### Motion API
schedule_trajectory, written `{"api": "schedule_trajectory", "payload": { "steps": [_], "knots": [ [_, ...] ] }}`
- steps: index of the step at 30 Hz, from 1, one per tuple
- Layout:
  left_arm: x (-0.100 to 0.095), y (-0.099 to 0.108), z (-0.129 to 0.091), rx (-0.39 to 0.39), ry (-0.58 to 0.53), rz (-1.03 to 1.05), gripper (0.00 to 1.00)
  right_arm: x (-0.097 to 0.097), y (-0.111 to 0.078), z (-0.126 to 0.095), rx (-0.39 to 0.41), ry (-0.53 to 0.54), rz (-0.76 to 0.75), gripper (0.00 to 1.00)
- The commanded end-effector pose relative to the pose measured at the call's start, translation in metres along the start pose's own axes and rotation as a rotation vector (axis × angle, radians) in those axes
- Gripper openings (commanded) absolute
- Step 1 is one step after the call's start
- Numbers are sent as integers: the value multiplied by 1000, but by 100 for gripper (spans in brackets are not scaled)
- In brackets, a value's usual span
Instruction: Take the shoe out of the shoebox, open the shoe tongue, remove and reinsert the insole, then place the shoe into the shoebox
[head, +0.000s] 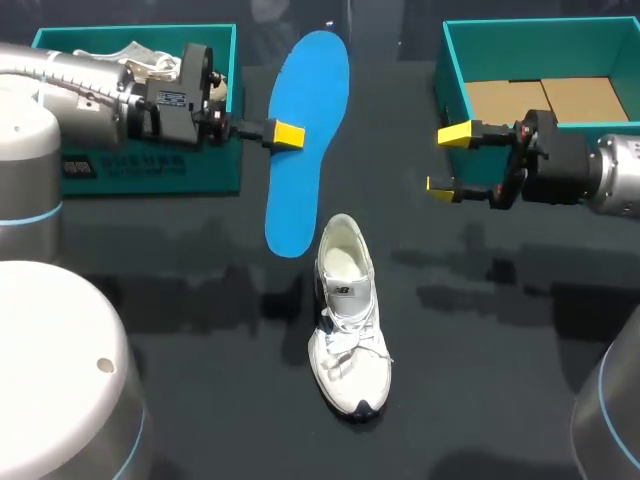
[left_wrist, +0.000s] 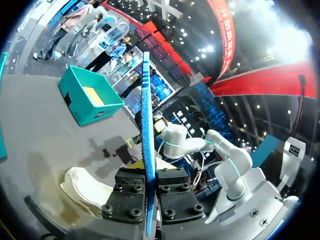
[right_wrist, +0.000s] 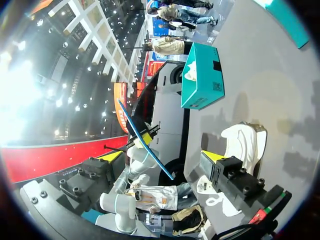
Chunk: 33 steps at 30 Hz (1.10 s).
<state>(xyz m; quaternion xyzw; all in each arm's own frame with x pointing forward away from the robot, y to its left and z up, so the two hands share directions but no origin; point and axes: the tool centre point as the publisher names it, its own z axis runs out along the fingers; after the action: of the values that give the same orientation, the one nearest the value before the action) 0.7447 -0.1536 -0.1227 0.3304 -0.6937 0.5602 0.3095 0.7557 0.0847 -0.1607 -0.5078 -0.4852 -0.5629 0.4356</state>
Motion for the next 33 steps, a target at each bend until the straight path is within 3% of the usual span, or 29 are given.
{"api": "schedule_trajectory", "payload": {
  "steps": [1,12,23,33],
  "knots": [
    [-7,8,5,-8,-82,-322,0,-1,-1,0,-1,-1,0,100],
    [-24,8,11,67,-81,-575,0,-1,-1,0,-1,-1,0,100],
    [-42,23,25,107,-36,-642,0,-1,-1,0,-1,-1,0,100],
    [-53,25,38,139,23,-624,0,-1,-1,0,-1,-1,0,100]
  ]
}}
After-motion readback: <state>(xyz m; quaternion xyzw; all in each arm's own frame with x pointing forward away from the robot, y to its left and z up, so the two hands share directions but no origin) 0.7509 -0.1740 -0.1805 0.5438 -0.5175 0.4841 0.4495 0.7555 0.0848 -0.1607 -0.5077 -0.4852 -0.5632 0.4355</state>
